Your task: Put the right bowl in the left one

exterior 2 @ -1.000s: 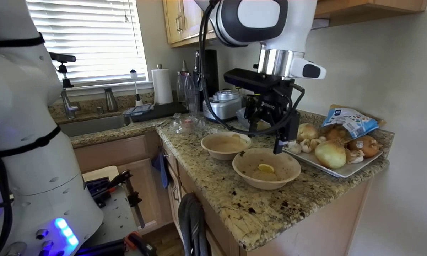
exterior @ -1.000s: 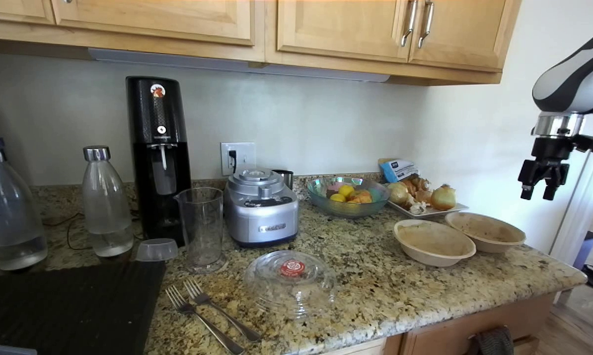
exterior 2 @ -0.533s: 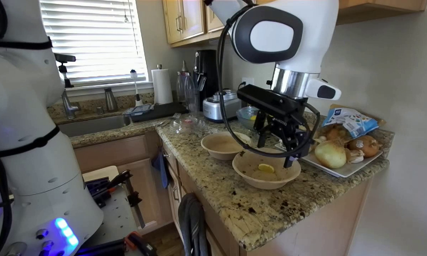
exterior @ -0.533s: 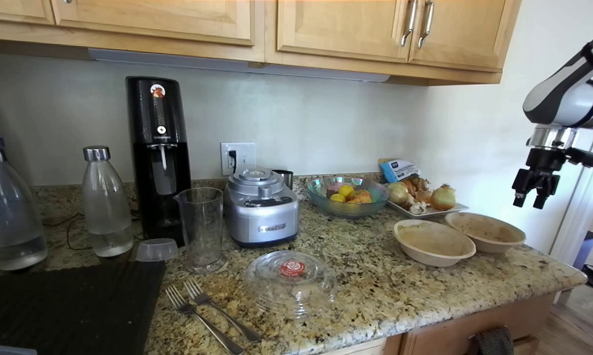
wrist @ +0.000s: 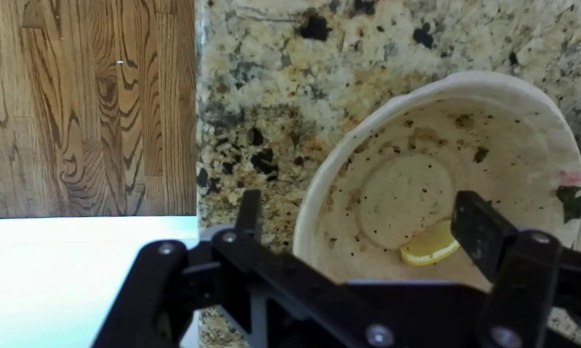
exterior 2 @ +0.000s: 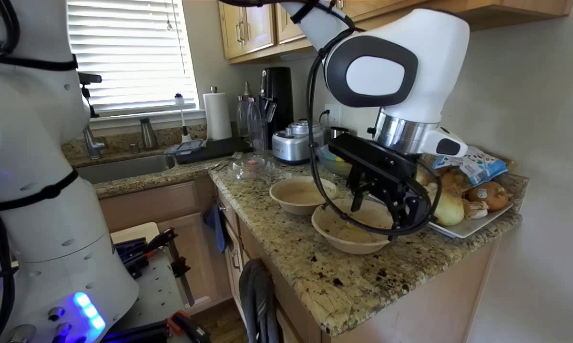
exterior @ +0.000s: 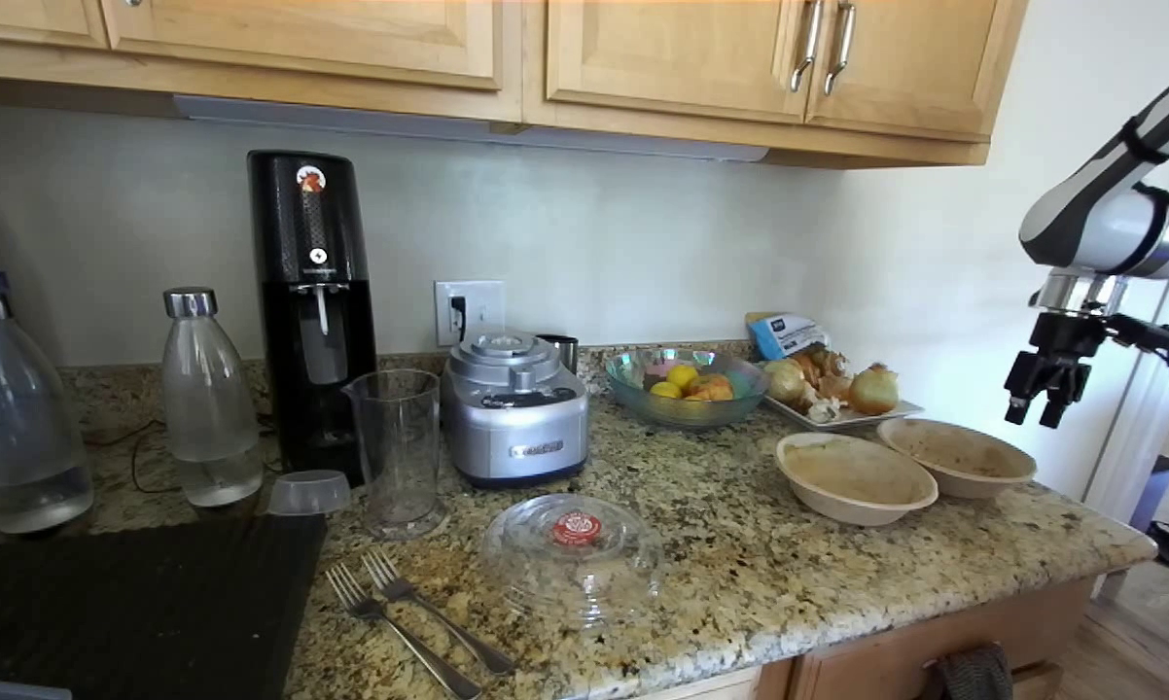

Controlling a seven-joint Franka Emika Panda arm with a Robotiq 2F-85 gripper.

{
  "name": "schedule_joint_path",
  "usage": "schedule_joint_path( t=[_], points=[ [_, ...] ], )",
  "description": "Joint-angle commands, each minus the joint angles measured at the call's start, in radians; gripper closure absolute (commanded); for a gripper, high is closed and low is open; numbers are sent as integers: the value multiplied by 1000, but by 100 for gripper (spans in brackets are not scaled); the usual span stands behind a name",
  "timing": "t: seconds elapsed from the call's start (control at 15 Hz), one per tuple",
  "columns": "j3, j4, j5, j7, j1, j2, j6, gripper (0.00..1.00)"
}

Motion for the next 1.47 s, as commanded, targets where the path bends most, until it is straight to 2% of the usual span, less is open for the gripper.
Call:
schedule_joint_path(
  t=[0.0,0.53,1.33,1.4],
  points=[
    [21,2,-8,4,-22,1,0,0],
    [51,36,47,-45,-46,67,8,0],
    [91,108,160,-201,-131,147,10,0],
    [92,117,166,-207,-135,157,7,3]
  ],
)
